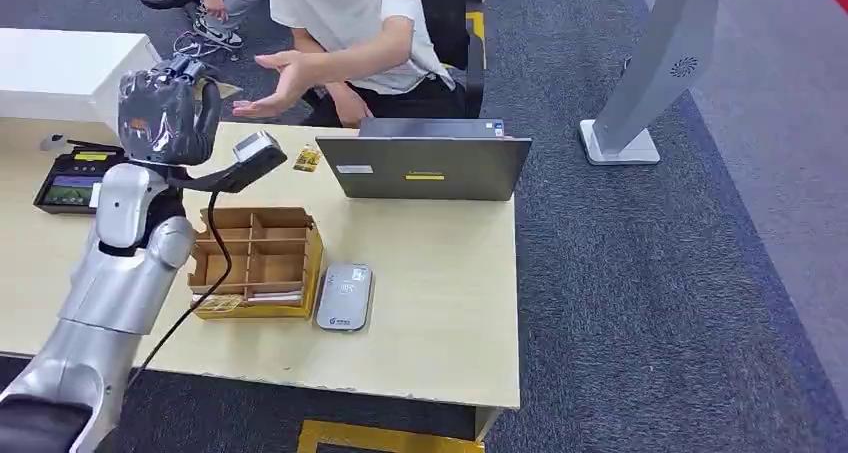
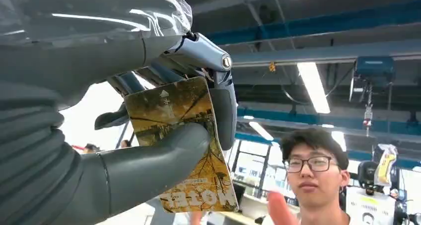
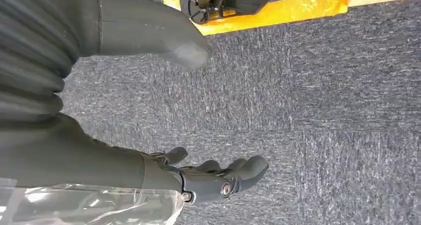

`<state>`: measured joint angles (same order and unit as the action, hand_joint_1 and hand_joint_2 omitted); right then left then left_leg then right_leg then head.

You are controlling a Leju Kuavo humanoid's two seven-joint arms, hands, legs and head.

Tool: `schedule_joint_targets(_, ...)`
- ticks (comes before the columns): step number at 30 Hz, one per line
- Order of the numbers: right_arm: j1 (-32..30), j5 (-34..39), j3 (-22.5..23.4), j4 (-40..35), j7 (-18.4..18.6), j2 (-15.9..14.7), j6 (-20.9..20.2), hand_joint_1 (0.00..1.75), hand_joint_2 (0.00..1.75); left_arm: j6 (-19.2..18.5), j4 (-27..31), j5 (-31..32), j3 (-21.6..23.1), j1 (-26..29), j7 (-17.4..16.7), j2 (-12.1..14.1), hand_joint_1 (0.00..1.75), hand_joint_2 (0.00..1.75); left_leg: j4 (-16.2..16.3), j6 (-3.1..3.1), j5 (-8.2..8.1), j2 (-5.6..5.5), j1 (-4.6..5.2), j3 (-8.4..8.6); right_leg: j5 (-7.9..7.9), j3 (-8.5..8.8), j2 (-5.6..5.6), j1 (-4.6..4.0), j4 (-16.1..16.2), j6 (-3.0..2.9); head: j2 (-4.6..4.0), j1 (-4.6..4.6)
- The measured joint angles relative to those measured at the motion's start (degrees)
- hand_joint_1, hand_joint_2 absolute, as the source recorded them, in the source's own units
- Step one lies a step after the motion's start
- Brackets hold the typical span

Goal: Pass the card to the sensor for recognition and then transmit it.

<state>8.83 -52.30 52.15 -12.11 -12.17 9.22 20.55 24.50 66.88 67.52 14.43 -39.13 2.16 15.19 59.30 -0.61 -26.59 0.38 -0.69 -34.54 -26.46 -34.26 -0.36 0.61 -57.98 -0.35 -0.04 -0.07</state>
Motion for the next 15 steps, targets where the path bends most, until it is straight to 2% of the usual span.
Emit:
schedule_joint_targets(3,0.43,-1.44,-0.96,0.0,0.99,0.22,-0.22,0.0,1.75,2.43,-5.87,2.01,0.42,-5.49,-1.09,0.0,1.75,1.75,0.01,-0.03,0.03,-0.02,-0.04,-0.07,0.01,-0.04,-0.01,-0.04,-0.01,-0.01,0.0,0.0)
schedule_joint_targets(5,1.02,-2.51,-1.9,0.0,1.86,0.5,-0.52,0.0,1.75,4.28,-12.68,4.16,0.54,-11.39,-2.31,-0.11,1.75,1.75,0.01,-0.06,0.05,-0.01,-0.04,-0.05,0.03,-0.03,0.0,-0.04,-0.02,-0.02,0.0,-0.02)
schedule_joint_targets(8,1.89,-3.5,-3.06,0.02,2.75,1.0,-0.81,0.0,1.75,4.41,-22.91,7.25,1.42,-19.39,-4.04,-0.24,1.75,1.75,0.01,-0.05,0.14,0.0,-0.03,-0.05,0.11,-0.03,0.01,-0.04,-0.04,-0.01,0.0,-0.04)
schedule_joint_targets(11,2.37,-3.54,-3.76,0.04,2.95,1.31,-0.83,0.0,1.75,4.68,-28.99,7.67,1.62,-23.8,-4.2,-0.46,1.75,1.75,0.01,-0.04,0.16,-0.02,-0.04,-0.04,0.11,-0.03,0.01,-0.04,-0.05,-0.01,0.0,-0.04)
schedule_joint_targets(15,2.53,-3.54,-4.24,0.04,2.95,1.46,-0.87,0.0,1.75,4.92,-33.86,7.74,2.1,-26.18,-4.52,-0.77,1.75,1.75,0.01,-0.05,0.16,-0.02,-0.03,-0.07,0.1,-0.03,0.01,-0.04,-0.05,0.0,0.0,-0.09)
